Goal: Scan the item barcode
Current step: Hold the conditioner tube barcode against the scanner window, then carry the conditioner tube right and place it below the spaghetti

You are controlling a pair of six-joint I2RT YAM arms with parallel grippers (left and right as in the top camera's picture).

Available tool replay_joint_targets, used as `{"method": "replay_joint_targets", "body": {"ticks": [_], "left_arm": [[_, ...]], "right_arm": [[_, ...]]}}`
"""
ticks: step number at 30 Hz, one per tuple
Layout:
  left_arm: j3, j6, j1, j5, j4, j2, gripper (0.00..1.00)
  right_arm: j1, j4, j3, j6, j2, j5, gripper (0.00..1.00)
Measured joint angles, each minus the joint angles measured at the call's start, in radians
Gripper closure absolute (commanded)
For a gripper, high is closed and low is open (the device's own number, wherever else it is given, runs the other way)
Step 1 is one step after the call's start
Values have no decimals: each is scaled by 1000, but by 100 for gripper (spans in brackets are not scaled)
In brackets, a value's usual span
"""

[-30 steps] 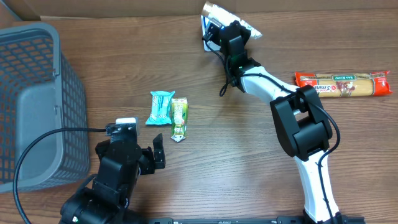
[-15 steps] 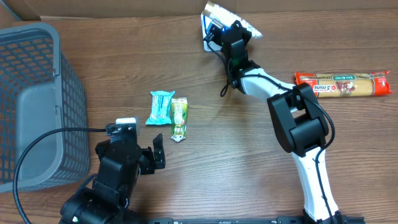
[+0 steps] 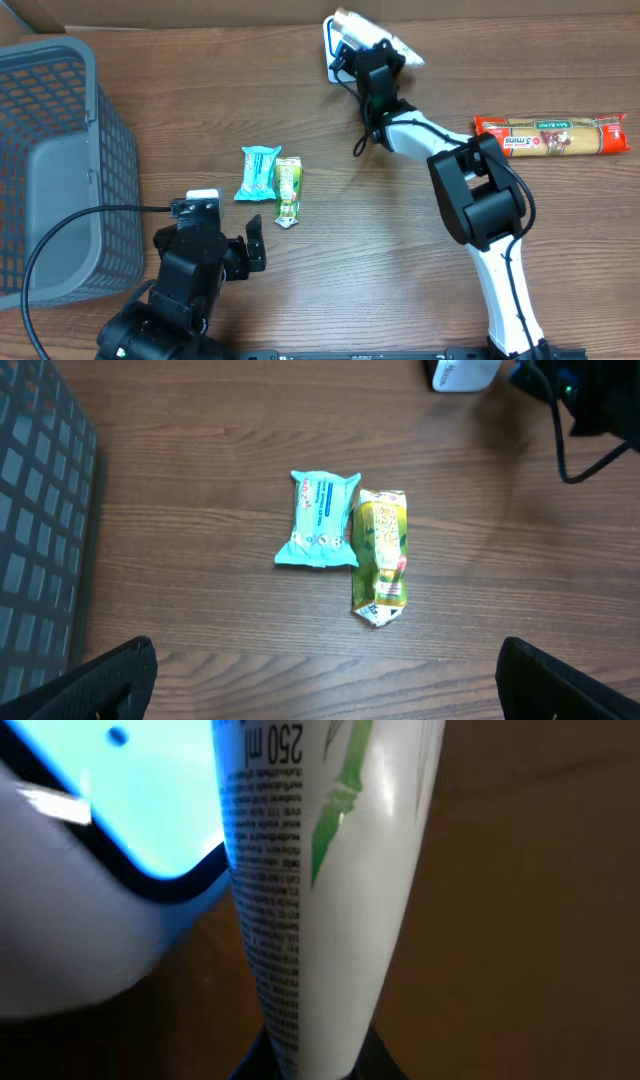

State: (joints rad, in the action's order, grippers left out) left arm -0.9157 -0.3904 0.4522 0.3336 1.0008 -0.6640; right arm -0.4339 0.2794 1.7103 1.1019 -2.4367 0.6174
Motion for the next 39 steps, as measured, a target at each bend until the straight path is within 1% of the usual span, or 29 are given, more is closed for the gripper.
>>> {"method": "replay_joint_targets", "body": {"ticks": [1,3,4,5,6,8,11,14,16,18,20,21,26,28,29,33,36,38,39], "left_arm": [[0,0,0,0,0,0,1],[0,0,0,0,0,0,0],[0,0,0,0,0,0,0],[0,0,0,0,0,0,1],[0,0,0,0,-1,0,0],[1,0,0,0,0,0,0],[1,0,0,0,0,-1,0],[1,0,0,0,1,-2,0],[1,0,0,0,0,-2,0],[1,0,0,0,0,-2,0],[1,0,0,0,0,-2,0],[1,0,0,0,0,-2,0],[1,0,0,0,1,-2,0],[1,0,0,0,0,-2,0],[1,0,0,0,1,-2,0],[1,0,0,0,0,-2,0],[1,0,0,0,0,-2,0],[1,0,0,0,1,-3,0],[1,0,0,0,0,-3,0]], "right_arm": [[0,-85,-1,-43,20,2,96],[0,-183,-1,-109,65,2,96],[0,-262,-1,-151,100,0,96],[0,-363,-4,-208,148,-1,96],[-1,-427,-6,-257,192,0,96],[-1,-593,-6,-399,307,-8,96],[5,-876,0,-668,514,-66,96],[46,-1142,19,-966,695,-206,96],[103,-1280,31,-1127,759,-294,97],[196,-1415,36,-1305,780,-370,96],[296,-1478,16,-1452,767,-412,96],[333,-1483,1,-1502,759,-424,96],[542,-1474,-160,-1870,715,-466,96],[623,-1435,-256,-2030,713,-476,96],[658,-1364,-314,-2103,712,-476,96],[706,-1110,-476,-2208,709,-481,96],[704,-954,-578,-2243,709,-481,95],[698,-874,-631,-2254,709,-482,85],[694,-849,-650,-2257,708,-482,75]]}}
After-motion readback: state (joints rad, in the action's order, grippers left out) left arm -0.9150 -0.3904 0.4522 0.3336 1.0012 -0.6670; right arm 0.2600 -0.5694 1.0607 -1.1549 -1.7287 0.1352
